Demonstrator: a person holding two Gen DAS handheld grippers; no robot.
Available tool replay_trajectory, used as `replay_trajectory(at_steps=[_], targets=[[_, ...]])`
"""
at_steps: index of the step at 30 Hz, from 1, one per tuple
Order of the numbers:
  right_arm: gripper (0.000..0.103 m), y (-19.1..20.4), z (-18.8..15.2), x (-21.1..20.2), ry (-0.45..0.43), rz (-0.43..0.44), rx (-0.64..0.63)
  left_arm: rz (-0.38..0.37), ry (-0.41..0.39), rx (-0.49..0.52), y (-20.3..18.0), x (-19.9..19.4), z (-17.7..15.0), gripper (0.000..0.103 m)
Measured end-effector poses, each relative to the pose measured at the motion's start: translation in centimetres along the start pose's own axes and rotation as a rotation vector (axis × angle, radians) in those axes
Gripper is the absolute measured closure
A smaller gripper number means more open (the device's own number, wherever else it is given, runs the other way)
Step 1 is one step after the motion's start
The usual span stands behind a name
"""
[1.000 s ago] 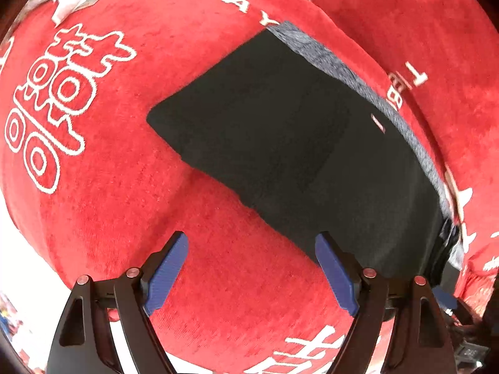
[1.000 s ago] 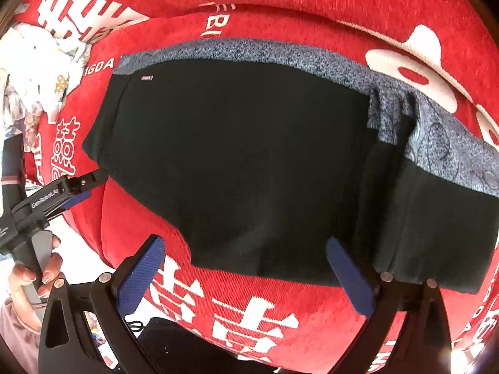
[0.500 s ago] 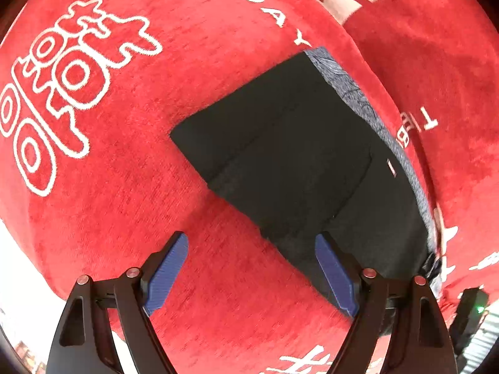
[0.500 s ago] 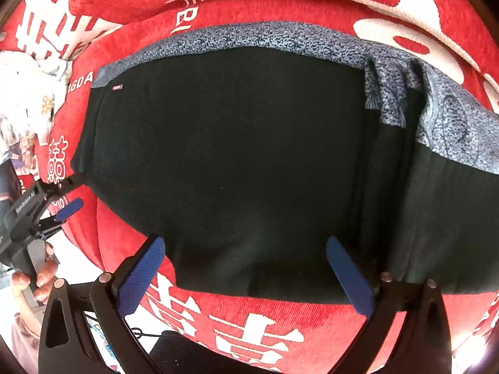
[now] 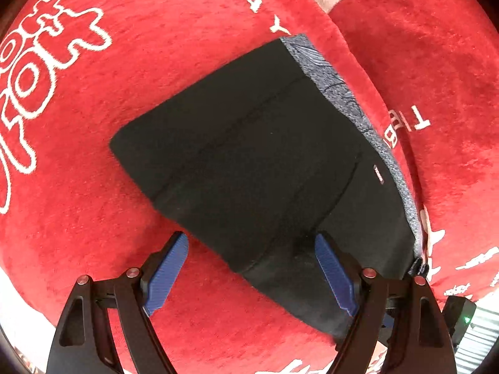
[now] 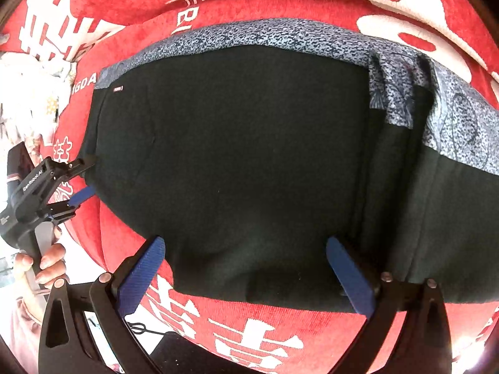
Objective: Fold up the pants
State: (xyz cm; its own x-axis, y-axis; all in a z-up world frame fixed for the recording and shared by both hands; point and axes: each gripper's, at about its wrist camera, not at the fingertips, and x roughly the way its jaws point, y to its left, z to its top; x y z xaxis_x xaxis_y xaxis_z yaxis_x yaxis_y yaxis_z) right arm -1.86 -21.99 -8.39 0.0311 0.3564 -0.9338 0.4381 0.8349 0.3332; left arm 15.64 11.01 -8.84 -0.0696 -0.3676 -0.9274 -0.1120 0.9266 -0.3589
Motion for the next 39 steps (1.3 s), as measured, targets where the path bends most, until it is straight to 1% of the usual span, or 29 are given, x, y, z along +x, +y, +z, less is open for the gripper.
replay_trajectory(at_steps=[3,9,14,18,22,26,28,31,33,34,35,36,37,38,39], targets=[[0.0,-0.3,-0.2,-0.2,-0.005,0.01,-0.002,0.0,0.004,-0.003,0.2,-0.1,0.0,0.019],[0.0,-0.5,-0.2,-0.3,-0.001,0.027,-0.001,-0.029,0.004,-0.04,0.9,0.1,-0.3,0.019],[0.0,-0.7,-0.3,-0.5,-0.012,0.031,0.009,-0.125,-0.021,-0.051,2.4,-1.1,-0.3,0.019],[0.0,-0.1,-0.6,-0.3,-0.015,0.002,-0.027,-0.197,0.001,-0.051,3.6,-0.7,-0.1,0.019],[0.0,0.0,-0.5,-0.3,-0.004,0.008,-0.041,-0.215,0.015,-0.024,3.2,0.3,0.2,0.019],[0.0,-0.4,-0.3,-0.4,0.0,0.026,-0.023,-0.255,0.01,0.005,1.4,0.7,0.7,0.019],[0.0,-0.3,-0.3,-0.3,0.001,0.02,-0.029,-0.247,0.006,0.008,0.8,0.8,0.7,0.018],[0.0,-0.1,-0.4,-0.2,0.0,0.008,-0.043,-0.294,-0.008,-0.019,1.2,0.7,0.8,0.018],[0.0,0.1,-0.4,-0.1,-0.003,0.0,-0.052,-0.329,-0.004,-0.053,2.1,1.1,1.2,0.018],[0.0,0.2,-0.4,0.0,-0.004,-0.004,-0.056,-0.339,-0.019,-0.07,2.4,1.2,1.3,0.018],[0.0,0.2,-0.4,0.0,-0.004,-0.006,-0.059,-0.335,-0.029,-0.08,2.4,1.2,1.4,0.018],[0.0,0.3,-0.4,0.0,-0.003,-0.01,-0.062,-0.311,-0.037,-0.087,2.3,1.3,1.5,0.02],[0.0,0.3,-0.3,0.0,-0.002,-0.013,-0.065,-0.267,-0.046,-0.078,1.9,1.2,1.5,0.031],[0.0,0.4,-0.3,-0.1,-0.002,-0.015,-0.064,-0.178,-0.062,-0.044,1.3,1.0,1.4,0.042],[0.0,0.5,-0.3,-0.3,-0.005,-0.014,-0.057,-0.087,-0.08,0.013,0.4,0.8,1.1,0.052]])
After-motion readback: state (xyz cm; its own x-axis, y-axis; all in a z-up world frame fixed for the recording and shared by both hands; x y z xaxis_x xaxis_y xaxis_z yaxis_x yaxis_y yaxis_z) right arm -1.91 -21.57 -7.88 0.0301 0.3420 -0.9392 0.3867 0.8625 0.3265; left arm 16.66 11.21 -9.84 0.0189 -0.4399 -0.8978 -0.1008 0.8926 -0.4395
